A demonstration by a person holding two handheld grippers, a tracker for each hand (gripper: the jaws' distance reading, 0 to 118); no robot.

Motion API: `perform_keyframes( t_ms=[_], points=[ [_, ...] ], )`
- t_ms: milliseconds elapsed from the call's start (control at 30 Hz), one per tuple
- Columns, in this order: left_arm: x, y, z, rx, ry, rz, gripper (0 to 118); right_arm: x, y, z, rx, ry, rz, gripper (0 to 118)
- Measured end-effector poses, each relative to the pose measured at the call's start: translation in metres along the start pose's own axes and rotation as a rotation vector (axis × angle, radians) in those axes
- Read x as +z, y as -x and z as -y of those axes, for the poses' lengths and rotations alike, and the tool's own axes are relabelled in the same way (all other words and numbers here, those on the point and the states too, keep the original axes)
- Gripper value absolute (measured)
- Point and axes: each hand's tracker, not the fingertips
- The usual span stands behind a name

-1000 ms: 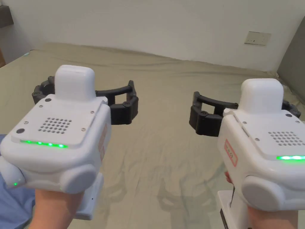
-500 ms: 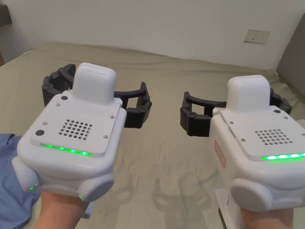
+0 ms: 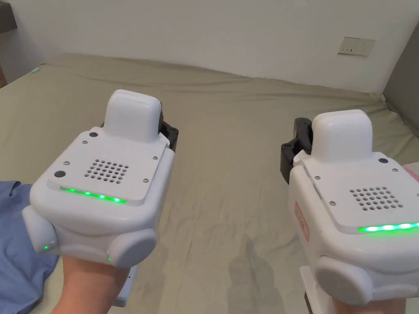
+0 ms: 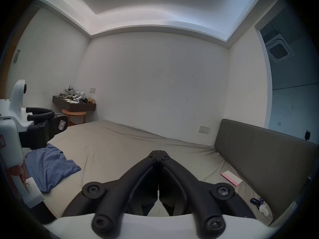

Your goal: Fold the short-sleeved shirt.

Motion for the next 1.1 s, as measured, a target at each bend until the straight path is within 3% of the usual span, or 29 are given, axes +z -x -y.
perform_keyframes(
  t_ms=[67,267,600,833,933,1100],
  points=[
    [-0.002,-0.002,0.001,-0.009,0.008,0.014,0,-0.004,-0.002,0.000,-0.007,0.031,-0.035,2],
    [-0.005,-0.006,0.004,-0.020,0.010,0.031,0,-0.004,-0.006,0.000,-0.010,0.015,0.008,1],
    [-0.001,0.007,-0.001,-0.019,0.003,-0.003,0,-0.008,-0.003,0.002,-0.013,0.019,-0.028,2],
    [0.026,0.040,-0.003,-0.160,-0.002,-0.217,0,-0.015,0.033,-0.008,-0.021,-0.020,-0.144,2],
    [0.040,0.064,-0.006,-0.114,0.016,-0.217,0,-0.016,0.054,-0.015,-0.025,-0.050,-0.205,2],
    [0.070,0.103,-0.008,-0.152,0.013,-0.366,0,-0.015,0.092,-0.024,-0.028,-0.076,-0.328,2]
  ],
)
